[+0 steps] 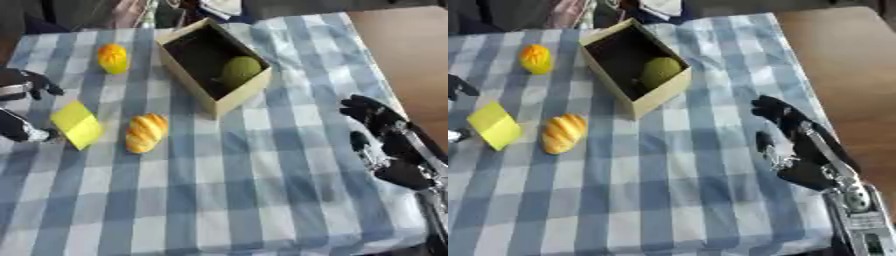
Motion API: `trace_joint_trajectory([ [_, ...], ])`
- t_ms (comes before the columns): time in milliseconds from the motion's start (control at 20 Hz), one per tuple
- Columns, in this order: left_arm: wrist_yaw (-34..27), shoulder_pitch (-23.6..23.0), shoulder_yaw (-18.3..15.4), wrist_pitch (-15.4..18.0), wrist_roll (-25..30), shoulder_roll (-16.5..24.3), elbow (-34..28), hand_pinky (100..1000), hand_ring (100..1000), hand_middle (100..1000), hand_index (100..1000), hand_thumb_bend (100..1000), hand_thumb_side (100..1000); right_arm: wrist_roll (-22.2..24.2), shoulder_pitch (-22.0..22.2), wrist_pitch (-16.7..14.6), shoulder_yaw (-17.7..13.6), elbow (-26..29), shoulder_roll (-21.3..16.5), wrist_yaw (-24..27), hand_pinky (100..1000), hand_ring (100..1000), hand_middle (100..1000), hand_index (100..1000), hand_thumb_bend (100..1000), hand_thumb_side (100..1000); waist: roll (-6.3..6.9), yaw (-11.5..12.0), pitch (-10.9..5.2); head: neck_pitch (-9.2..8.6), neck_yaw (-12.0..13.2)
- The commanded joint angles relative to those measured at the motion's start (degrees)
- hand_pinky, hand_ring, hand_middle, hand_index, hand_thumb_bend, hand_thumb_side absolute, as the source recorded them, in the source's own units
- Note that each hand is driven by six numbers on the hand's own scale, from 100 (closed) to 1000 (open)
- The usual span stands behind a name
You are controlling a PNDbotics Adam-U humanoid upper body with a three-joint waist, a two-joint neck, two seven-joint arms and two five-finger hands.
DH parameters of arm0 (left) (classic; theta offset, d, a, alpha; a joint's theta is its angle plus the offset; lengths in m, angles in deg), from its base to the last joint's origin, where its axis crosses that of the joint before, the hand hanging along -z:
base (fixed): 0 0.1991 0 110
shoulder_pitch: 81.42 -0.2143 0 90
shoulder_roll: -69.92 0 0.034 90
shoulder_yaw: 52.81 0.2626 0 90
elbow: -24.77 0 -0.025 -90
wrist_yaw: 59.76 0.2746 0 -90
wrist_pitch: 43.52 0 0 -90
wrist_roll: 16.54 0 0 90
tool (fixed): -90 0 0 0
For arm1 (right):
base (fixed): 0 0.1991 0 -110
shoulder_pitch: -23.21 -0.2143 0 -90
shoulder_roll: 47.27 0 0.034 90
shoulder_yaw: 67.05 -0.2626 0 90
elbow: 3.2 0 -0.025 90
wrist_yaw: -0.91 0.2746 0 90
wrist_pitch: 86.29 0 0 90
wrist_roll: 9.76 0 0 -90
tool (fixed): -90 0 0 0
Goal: Pick up objects on the table and place them in the box.
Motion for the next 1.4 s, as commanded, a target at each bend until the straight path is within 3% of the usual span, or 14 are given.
trace_joint_trajectory([
  [50, 0.5, 1.1, -0.1, 0.5, 0.4, 1.0, 0.3, 811, 794, 838, 922, 408, 453, 0.2, -0.7, -0.1, 0.0, 0.6, -0.4, 0.2, 1000, 909, 890, 955, 100, 369, -0.69, -0.1, -1.54, 0.25, 0.2],
  [550, 1.5, 1.9, 0.8, 0.2, 1.4, -0.2, 1.6, 823, 812, 869, 937, 433, 507, 0.3, -0.7, 0.0, -0.1, 0.6, -0.4, 0.2, 1000, 909, 890, 955, 100, 370, -0.45, -0.5, -1.46, 0.25, 0.2],
  [1400, 2.2, 2.0, 0.7, -1.3, -3.8, -1.5, 1.1, 812, 804, 901, 954, 384, 470, 0.2, -0.7, 0.1, -0.2, 0.6, -0.3, 0.2, 1000, 909, 890, 954, 100, 370, -0.60, -0.5, -1.33, 0.25, 0.0],
])
